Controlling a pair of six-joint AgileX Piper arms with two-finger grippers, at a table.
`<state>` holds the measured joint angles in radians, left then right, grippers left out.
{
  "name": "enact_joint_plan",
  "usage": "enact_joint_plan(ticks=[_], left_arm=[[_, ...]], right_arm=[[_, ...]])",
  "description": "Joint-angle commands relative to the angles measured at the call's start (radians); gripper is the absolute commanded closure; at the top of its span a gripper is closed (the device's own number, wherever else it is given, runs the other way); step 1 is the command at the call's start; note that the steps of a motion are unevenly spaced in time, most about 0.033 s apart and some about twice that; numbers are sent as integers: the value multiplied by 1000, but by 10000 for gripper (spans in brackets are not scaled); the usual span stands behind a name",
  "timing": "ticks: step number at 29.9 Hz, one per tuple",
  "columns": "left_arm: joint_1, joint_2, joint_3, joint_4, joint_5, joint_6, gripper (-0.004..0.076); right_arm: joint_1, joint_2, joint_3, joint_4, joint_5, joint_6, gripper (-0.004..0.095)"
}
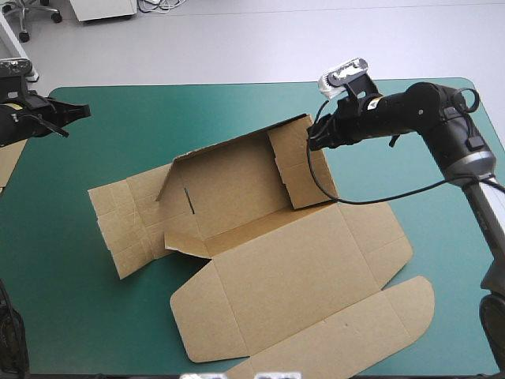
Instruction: Fold the box
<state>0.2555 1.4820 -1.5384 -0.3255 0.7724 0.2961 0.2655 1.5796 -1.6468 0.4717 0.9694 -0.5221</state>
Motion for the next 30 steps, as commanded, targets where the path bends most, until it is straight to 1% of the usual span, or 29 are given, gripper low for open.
enact_joint_plan(ticks=[1, 5, 7, 10, 12, 15, 17, 18, 22, 28, 30], left_arm=[[2, -37, -32, -30, -52, -1, 727], [2, -37, -32, -30, -56, -1, 727], [2, -37, -32, -30, -58, -1, 727], [2, -37, -32, -30, -58, -1, 727], [2, -37, -32, -30, -58, -1, 727], [2, -37, -32, -30, -58, -1, 727], [2, -37, -32, -30, -58, -1, 727], [2, -37, -32, -30, -58, -1, 727], [2, -37, -32, -30, -58, -1, 727], [2, -37, -32, -30, -53, 1, 727], [2, -37, -32, -30, -53, 1, 727]], right_arm=[[-3, -87, 91, 4, -70, -7, 551], [-3, -149, 238, -10, -190, -31, 551], [-3, -158, 271, -10, -243, -42, 551], [-3, -140, 276, -12, -249, -47, 547], [-3, -121, 276, -12, -231, -58, 494], [1, -104, 276, -7, -208, -58, 330], [12, -98, 276, -7, -208, -58, 258], [15, -94, 276, -7, -213, -53, 244], [20, -80, 276, -12, -241, -53, 246], [24, -21, 276, -45, -225, -11, 247], [25, -4, 276, -47, -241, -8, 249]])
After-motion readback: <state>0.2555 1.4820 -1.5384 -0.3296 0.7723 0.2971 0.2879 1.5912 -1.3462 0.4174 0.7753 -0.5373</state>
